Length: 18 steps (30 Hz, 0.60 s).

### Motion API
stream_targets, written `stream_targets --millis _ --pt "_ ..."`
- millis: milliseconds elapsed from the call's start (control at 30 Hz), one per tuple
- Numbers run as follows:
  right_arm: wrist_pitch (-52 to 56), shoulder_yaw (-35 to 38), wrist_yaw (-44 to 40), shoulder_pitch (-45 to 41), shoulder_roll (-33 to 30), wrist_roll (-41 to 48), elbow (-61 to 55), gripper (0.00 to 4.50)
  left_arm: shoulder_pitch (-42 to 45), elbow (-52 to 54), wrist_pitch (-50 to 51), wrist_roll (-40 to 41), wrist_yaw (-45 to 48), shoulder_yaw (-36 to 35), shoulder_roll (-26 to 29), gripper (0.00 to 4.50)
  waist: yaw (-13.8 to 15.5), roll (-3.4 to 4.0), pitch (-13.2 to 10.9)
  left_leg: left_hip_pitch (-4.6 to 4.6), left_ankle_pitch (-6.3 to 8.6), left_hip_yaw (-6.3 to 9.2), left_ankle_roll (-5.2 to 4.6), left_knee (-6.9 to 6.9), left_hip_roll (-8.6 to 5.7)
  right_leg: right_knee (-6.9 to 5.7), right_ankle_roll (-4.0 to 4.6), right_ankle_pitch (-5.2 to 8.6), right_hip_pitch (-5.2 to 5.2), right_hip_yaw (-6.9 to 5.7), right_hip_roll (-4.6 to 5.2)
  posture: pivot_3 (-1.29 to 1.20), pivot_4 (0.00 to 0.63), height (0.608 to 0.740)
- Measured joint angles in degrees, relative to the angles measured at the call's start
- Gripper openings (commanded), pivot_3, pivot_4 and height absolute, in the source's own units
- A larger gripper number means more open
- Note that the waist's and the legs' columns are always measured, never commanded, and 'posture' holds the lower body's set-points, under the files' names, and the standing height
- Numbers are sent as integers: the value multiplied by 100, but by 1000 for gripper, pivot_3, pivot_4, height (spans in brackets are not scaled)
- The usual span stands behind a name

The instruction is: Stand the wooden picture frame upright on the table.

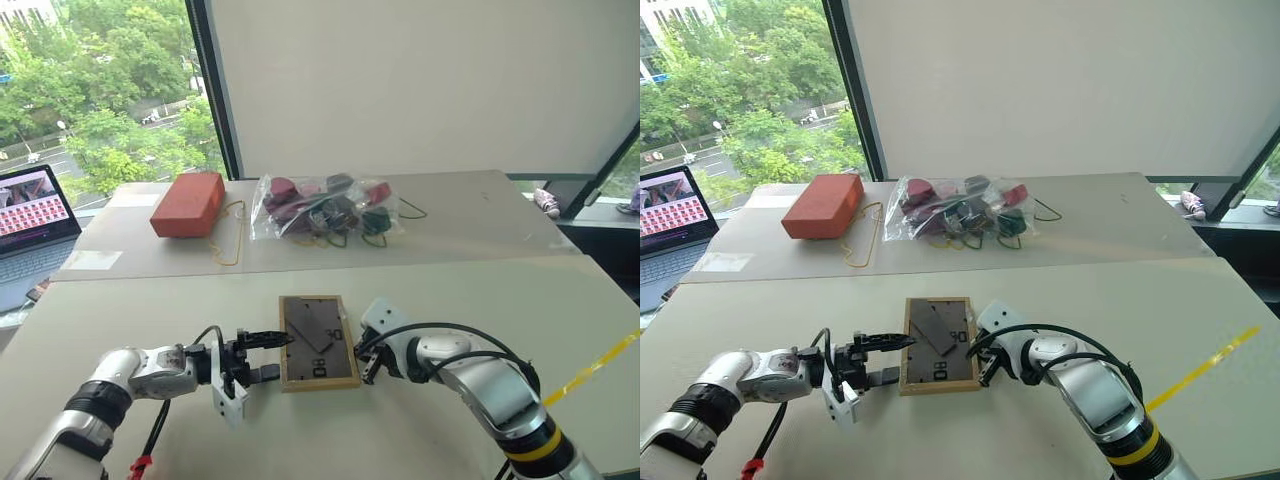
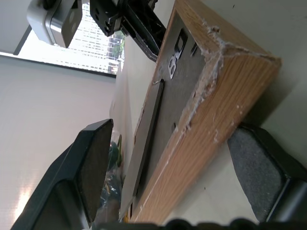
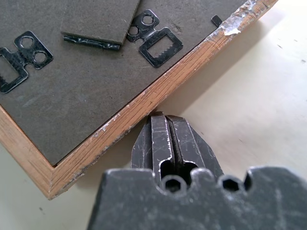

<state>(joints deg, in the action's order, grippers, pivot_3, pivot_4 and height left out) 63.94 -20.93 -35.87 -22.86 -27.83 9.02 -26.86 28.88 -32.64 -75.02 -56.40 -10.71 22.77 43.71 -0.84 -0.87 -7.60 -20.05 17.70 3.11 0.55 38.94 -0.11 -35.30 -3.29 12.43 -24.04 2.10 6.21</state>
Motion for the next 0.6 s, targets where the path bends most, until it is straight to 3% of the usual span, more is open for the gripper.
stream_targets --millis 100,200,367,567,600 --pt "2 -35 9 -3 17 46 -9 0 40 -46 -7 8 -52 64 -49 3983 2 0 0 0 0 1 0 0 0 0 0 0 0 0 0 0 150 740" --pt "3 -31 26 5 -16 96 -24 0 48 -105 -16 12 -95 99 -38 3180 2 0 0 -1 0 1 0 -1 0 0 0 0 -2 0 0 0 150 740" --pt "-20 0 78 5 -102 151 6 0 51 -107 -109 33 -165 167 6 1299 -1 0 0 -6 0 1 0 -1 0 2 0 0 -6 -1 0 0 150 740" --pt "-193 489 96 -347 -341 206 683 0 -50 46 -3 30 -298 138 21 1160 -1 -2 -1 -8 -1 0 1 1 0 3 0 0 -8 -1 0 0 150 740" --pt "-232 642 75 -483 -345 258 788 289 -67 63 18 19 -327 139 23 1160 -1 -2 -1 -9 -1 0 1 1 0 3 0 0 -10 -1 0 0 150 740"
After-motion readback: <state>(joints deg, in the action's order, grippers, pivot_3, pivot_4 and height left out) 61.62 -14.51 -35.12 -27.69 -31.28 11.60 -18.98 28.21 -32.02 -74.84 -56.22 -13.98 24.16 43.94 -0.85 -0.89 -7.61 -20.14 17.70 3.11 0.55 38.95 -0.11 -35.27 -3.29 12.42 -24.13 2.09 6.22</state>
